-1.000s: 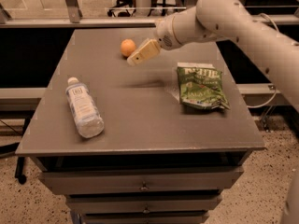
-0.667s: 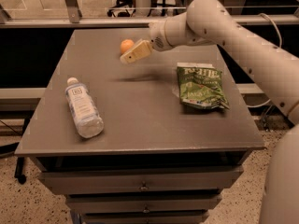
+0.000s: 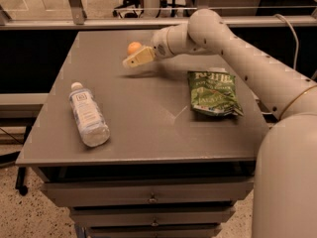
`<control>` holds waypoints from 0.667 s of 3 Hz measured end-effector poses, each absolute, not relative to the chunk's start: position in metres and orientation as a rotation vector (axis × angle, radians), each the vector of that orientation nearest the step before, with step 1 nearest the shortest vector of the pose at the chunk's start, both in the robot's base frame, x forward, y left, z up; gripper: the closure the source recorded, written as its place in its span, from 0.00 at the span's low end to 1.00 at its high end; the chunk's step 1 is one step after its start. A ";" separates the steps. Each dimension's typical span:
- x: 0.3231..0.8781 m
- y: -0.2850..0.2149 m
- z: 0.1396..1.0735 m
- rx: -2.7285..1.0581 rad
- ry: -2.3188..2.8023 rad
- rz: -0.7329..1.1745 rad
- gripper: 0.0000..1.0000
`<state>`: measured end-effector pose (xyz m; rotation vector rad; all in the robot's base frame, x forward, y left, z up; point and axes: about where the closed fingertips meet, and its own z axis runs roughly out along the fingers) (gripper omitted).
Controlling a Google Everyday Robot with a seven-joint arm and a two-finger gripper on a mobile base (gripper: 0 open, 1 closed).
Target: Pick orange
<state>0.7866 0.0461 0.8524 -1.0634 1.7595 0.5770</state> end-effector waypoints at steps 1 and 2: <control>0.794 0.048 0.841 -1.033 1.753 0.596 0.17; 0.798 0.046 0.840 -1.006 1.729 0.605 0.49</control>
Offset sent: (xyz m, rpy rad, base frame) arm 0.0159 -0.0080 -0.0093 0.0838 -0.0323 -0.0351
